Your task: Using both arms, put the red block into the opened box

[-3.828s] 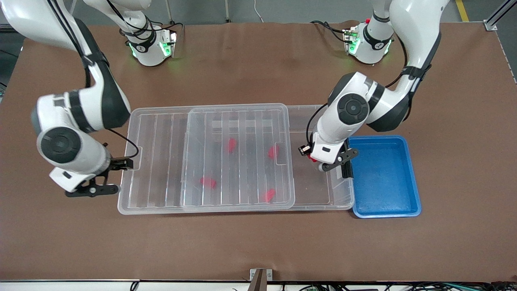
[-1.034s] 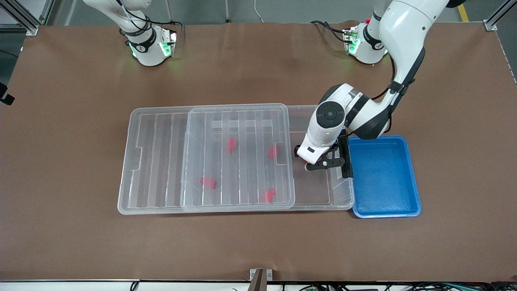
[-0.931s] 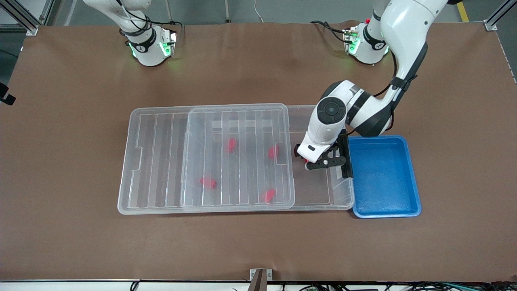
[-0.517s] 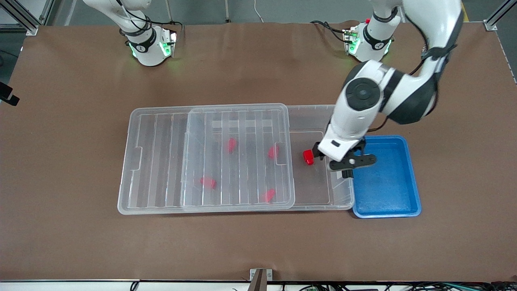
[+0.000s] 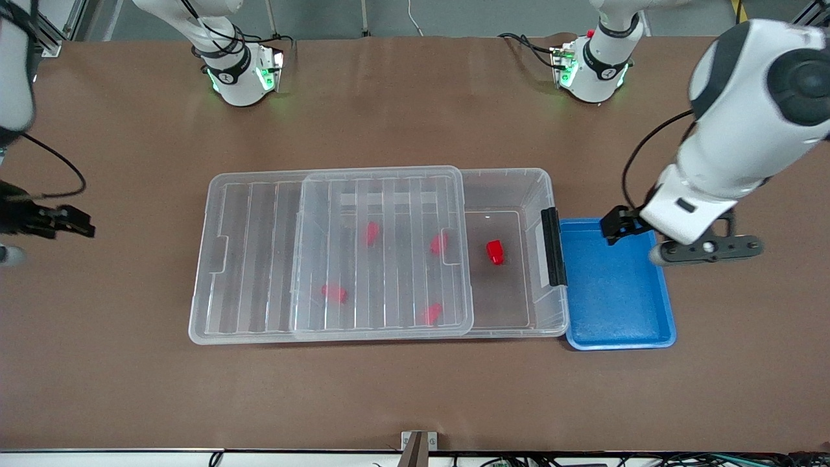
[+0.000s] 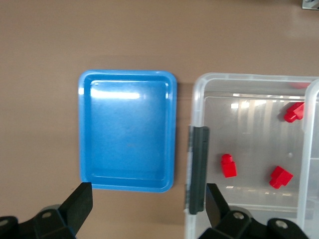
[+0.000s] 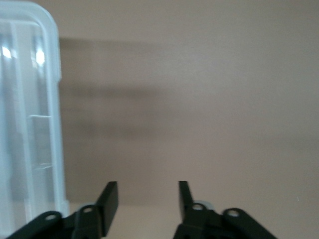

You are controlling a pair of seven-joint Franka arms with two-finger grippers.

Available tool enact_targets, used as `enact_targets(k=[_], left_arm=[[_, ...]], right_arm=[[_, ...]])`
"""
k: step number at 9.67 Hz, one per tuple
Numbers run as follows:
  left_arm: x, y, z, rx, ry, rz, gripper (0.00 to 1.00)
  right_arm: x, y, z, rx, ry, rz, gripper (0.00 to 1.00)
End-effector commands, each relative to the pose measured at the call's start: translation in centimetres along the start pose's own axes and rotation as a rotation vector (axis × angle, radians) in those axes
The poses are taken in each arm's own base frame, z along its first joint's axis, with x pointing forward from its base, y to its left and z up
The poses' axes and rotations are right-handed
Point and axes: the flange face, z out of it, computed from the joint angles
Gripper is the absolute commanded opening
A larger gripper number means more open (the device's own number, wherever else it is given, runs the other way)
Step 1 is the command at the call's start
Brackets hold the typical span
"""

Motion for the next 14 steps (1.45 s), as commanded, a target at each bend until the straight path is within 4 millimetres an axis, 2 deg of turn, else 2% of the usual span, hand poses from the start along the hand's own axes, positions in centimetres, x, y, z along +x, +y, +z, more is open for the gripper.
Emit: enact_targets(k=[1,3,5,7,8,11,13,14], left_arm=[[-1.6,-2.0,-2.3,0.014,-0.027,-0.009,1.0],[-3.5,-2.5,-5.8,0.016,0.001,0.002,1.0],[-5.3,-4.4,-8.1,-0.021,-0.018,0.026,1.0],[-7.0,-8.4,-8.2,-0.022,-0.037,0.091,1.0],[-8.3,-9.7,-8.2,-0.03,-0.056,0.115,1.0],[-11.2,-9.9,-7.7,-0.005,-0.096,0.113,1.0],[-11.1,-9.0,-7.5,0.005,-0.098,0.115,1.0],[-11.2,-8.8,-7.5,0.007,-0.098,0.12,1.0]], right_arm=[[0.1,-0.9,6.8,0.015,-0.022,-0.06,0.07],[0.6,-3.1,9.8,0.084,-0.011,-0.062,0.05],[0.6,-5.6,12.0,0.095,-0.007,-0.091,0.05],[0.9,-7.7,12.5,0.113,-0.019,-0.112,0.05],[1.0,-8.6,13.0,0.146,-0.025,-0.107,0.05],[1.1,-10.6,13.1,0.182,-0.037,-0.113,0.06],[1.3,-11.7,13.6,0.224,-0.043,-0.082,0.06],[1.5,-13.1,13.7,0.244,-0.049,-0.085,0.06]])
